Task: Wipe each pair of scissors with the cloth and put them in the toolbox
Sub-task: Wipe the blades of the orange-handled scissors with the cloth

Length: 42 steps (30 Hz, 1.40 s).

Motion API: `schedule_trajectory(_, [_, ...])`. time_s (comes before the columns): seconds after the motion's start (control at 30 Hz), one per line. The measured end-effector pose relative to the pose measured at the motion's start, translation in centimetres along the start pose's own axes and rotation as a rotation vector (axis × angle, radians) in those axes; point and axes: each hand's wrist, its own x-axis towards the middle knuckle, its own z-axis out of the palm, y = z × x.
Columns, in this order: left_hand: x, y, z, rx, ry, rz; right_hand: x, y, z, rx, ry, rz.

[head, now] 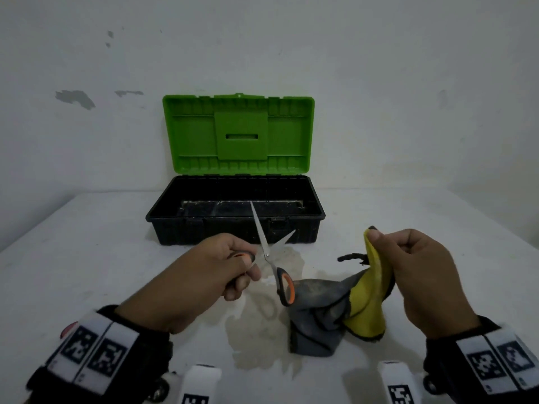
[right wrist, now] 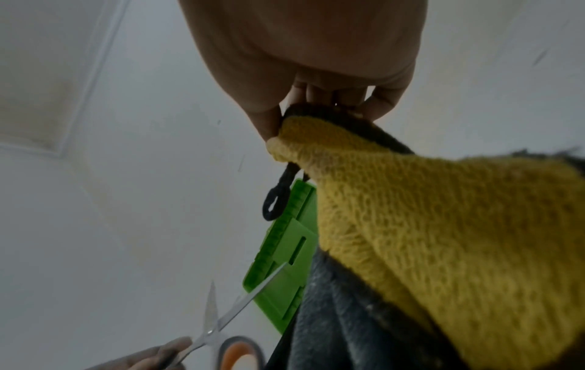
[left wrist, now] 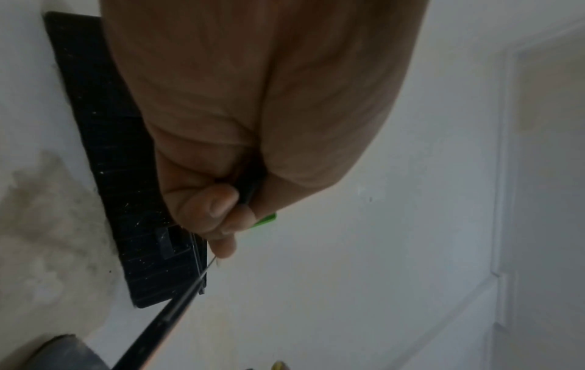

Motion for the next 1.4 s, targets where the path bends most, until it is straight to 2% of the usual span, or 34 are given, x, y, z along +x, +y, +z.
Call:
schedule_trajectory(0.17, [0.0,0.2,-0.8,-0.138,-0.004,-0.007,1.9,-0.4,-1.7,-0.088,-0.009,-0.057])
schedule_trajectory(0.37, [0.2,0.0,0.5,-0.314,0.094,-0.012,3.2,-1.8,-0.9,-0.219,-0.121,-0.197])
schedule_trajectory(0.57, [0.4,-0.7,3.2,-0.318,0.266,0.058,1.0,-2.8,1.2,-0.154,-0.288,-0.337])
schedule_trajectory(0.77, [0.1,-0.6,4.8,-0.435,0.326,0.027,-1.9,-3.0,2.7,-0.102,-0.433,-0.417])
schedule_trajectory(0.93, [-0.1,-0.6,5.8,-0.443,0.358,0.049,-3.0,-2.8,3.3,-0.184,-0.499,-0.457])
schedule_trajectory(1.13, [-0.2,-0.6,6.2,-0.494,0.352,0.046,-3.8,-2.6,3.9,-0.256,-0.507,-0.444])
schedule_trajectory(1.4, [-0.9,-1.3,7.5,-0.504,0.155,-0.026,-4.5,-2.3,4.7,-0.219,-0.406,-0.452])
